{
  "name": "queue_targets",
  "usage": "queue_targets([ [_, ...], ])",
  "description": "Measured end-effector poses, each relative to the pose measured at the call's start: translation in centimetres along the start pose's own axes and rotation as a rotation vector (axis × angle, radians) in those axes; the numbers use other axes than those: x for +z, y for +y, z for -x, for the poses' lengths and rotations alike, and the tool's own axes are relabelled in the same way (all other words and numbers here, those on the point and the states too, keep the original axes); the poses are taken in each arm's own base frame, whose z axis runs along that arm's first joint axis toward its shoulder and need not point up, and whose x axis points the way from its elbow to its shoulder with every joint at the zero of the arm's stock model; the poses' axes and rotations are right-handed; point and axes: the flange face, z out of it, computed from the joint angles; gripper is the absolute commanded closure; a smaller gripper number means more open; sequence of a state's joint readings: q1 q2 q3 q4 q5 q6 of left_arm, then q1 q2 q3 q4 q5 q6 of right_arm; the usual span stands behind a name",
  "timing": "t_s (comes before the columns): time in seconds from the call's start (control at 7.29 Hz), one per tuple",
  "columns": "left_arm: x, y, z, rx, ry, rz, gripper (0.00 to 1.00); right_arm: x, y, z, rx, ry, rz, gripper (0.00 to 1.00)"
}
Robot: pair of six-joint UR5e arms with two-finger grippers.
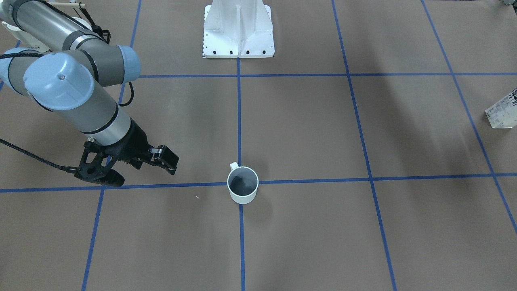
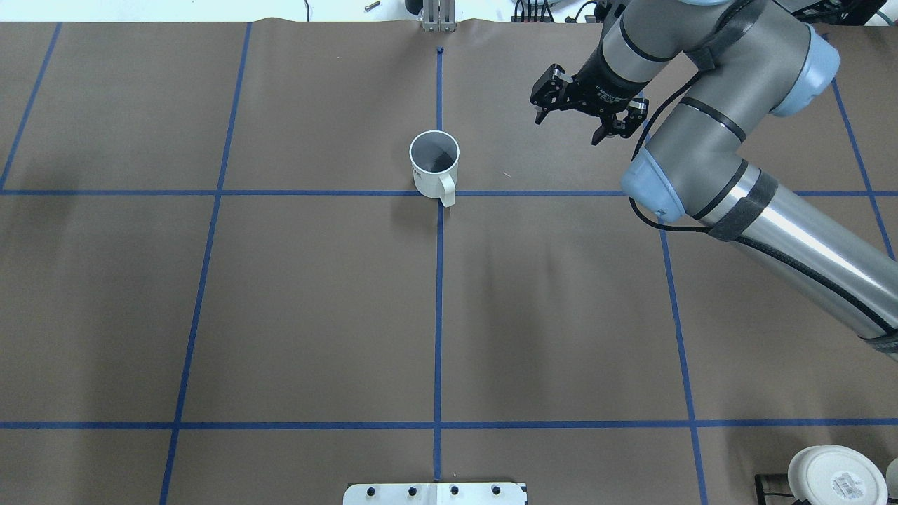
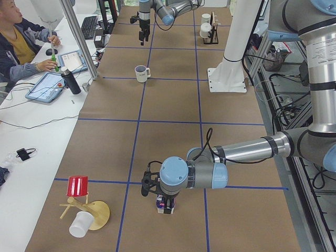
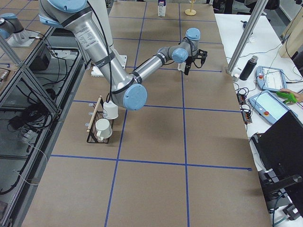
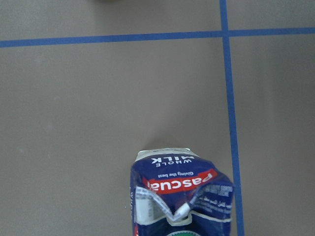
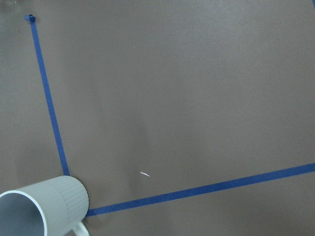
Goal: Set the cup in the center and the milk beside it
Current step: 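Withdraw the right arm away from the mug while the left arm lifts the milk carton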
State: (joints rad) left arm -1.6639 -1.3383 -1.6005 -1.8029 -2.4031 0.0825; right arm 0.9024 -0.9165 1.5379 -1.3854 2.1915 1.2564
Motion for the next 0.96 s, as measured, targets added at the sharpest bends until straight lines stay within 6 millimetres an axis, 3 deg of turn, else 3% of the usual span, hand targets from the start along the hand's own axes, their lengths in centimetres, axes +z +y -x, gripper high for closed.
queue_targets([
  [0.41,0.9,-0.4,-0.2,-0.022,-0.001,0.000,0.16,0.3,0.2,-0.1,-0.002,0.002,0.003,0.00],
  [0.55,1.5,-0.6,-0.6,-0.018,0.000,0.012,0.34,0.5,0.3,-0.3,-0.002,0.004,0.004,0.00],
  [0.82,2.4,-1.3,-1.0,-0.013,0.003,0.020,1.00,0.6,0.4,-0.4,-0.003,0.005,0.006,0.00],
  [0.96,2.6,-1.7,-1.0,-0.011,0.003,0.020,1.00,0.7,0.4,-0.4,-0.003,0.006,0.007,0.00],
])
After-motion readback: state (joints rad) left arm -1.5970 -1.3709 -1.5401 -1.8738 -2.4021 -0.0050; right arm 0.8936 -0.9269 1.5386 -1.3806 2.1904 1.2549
